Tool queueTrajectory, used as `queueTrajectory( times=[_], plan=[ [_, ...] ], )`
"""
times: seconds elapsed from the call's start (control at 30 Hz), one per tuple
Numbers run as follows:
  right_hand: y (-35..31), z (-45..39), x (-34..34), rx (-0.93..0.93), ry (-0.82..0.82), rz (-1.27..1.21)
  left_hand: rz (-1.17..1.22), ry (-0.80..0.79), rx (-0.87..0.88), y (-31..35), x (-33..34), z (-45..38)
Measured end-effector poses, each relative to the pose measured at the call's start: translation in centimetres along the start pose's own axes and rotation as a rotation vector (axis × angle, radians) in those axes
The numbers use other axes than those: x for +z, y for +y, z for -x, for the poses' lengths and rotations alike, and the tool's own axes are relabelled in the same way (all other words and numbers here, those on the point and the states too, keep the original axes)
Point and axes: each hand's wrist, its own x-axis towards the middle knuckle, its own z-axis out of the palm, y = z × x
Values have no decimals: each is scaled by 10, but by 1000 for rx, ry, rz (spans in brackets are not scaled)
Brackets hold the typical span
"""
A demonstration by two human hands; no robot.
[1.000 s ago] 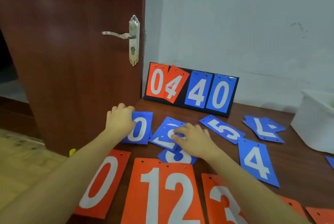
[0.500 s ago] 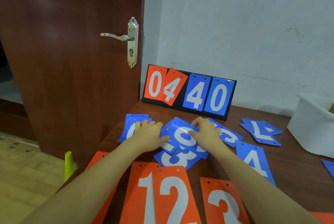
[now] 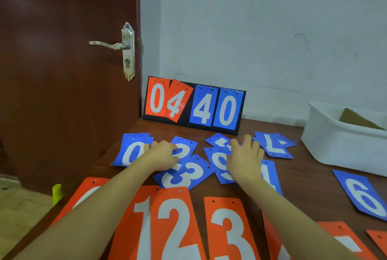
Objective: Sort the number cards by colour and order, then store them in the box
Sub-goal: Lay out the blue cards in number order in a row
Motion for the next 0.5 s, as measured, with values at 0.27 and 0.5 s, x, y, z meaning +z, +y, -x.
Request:
queueTrajectory(
  times=[0.27, 0.5],
  plan=[
    [-29, 1, 20, -229, -364, -97, -73, -1, 60, -9, 6, 11],
    [-13, -12, 16, -430, -250, -120, -168, 26, 74, -13, 2, 28]
  ],
)
